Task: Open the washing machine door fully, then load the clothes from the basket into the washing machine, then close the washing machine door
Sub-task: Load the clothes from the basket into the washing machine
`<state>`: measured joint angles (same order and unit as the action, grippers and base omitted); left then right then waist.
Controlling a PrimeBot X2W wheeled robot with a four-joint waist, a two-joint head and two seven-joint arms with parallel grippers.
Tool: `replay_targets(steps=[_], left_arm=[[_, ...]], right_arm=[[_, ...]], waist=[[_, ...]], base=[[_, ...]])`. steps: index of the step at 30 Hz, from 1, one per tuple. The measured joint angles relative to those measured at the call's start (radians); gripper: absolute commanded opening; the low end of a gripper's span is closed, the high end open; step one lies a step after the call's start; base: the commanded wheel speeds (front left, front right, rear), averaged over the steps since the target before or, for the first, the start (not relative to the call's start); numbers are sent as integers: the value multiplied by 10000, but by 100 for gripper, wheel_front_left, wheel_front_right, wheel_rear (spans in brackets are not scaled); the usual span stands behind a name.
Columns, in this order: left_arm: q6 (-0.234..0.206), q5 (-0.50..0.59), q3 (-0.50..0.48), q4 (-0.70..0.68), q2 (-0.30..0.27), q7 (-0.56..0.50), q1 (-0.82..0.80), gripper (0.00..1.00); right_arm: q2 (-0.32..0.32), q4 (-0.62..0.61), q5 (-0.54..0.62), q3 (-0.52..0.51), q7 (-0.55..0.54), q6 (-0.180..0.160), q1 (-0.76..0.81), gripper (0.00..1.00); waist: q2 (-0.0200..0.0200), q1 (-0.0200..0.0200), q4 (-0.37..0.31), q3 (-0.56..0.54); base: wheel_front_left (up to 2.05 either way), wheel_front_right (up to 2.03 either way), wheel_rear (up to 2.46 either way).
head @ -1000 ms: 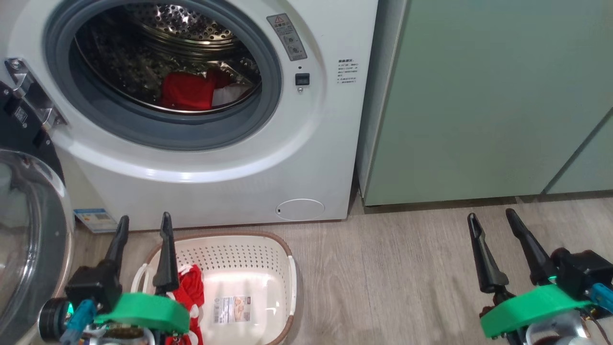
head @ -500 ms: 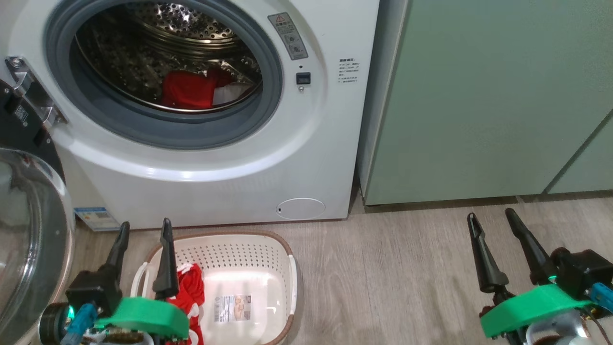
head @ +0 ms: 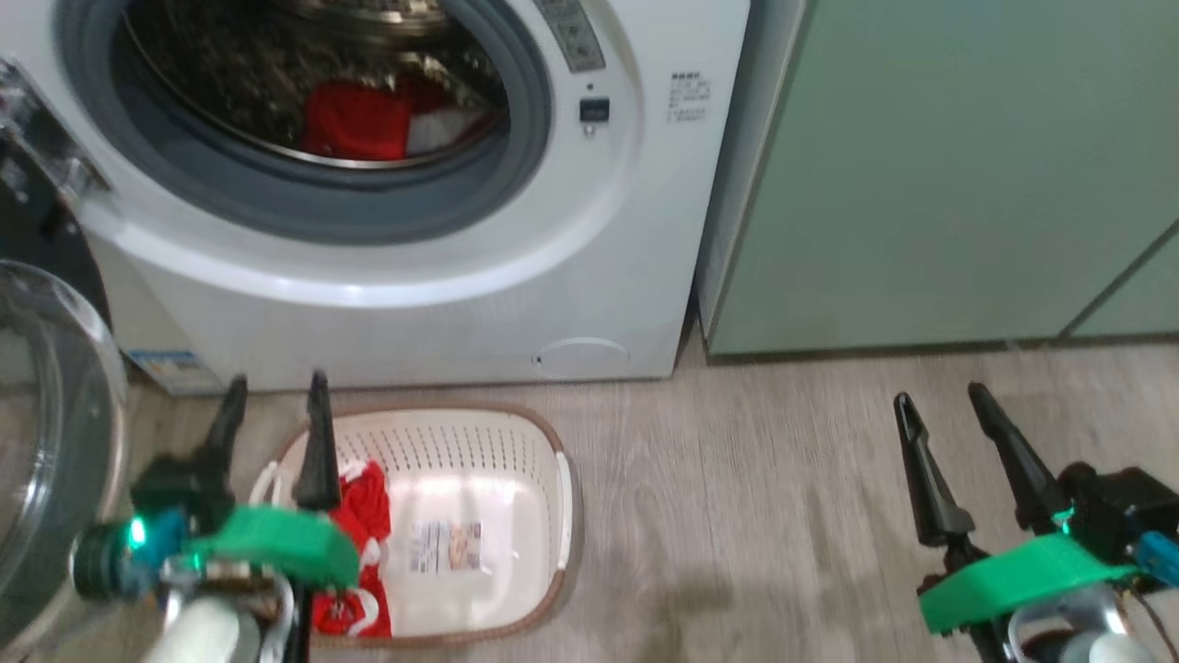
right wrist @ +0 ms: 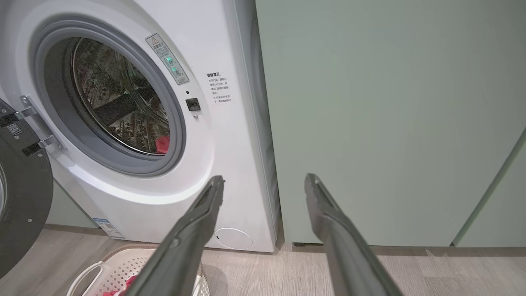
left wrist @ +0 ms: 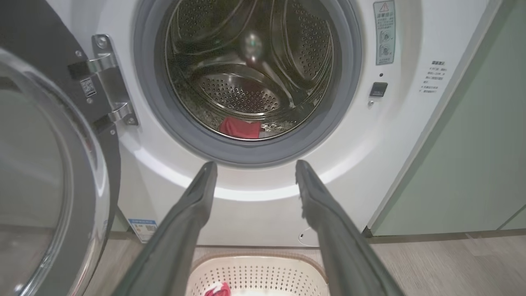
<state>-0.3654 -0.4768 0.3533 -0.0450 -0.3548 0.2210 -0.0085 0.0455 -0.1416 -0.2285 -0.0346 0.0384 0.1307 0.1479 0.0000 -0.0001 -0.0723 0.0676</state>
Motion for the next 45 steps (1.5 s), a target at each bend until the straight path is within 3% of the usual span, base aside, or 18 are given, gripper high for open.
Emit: replay_targets(steps=[13,23,32,45], left_arm=[[1356,-416,418,4153,150,-1521,-4091,100],[2314,-514,650,7739,94,-2487,-6036,100],[2485,-616,629,9076,-704,-3348,-6684,100],[2477,-428,746,9741,-1954,-4406,-6882,100]], right_arm=[[0,-102,-301,472,656,0,-2001,100],[6,867,-901,1409,1705,0,-3857,100],[12,1463,-1563,2130,2100,0,-4787,100],[12,1482,-2382,2637,2142,0,-5430,100]], waist=[[0,4,-381,2926],[0,4,-1213,5706],[0,3,-2085,7374],[0,2,-3212,8881]], base=[[0,0,0],[0,0,0],[0,0,0],[0,0,0]])
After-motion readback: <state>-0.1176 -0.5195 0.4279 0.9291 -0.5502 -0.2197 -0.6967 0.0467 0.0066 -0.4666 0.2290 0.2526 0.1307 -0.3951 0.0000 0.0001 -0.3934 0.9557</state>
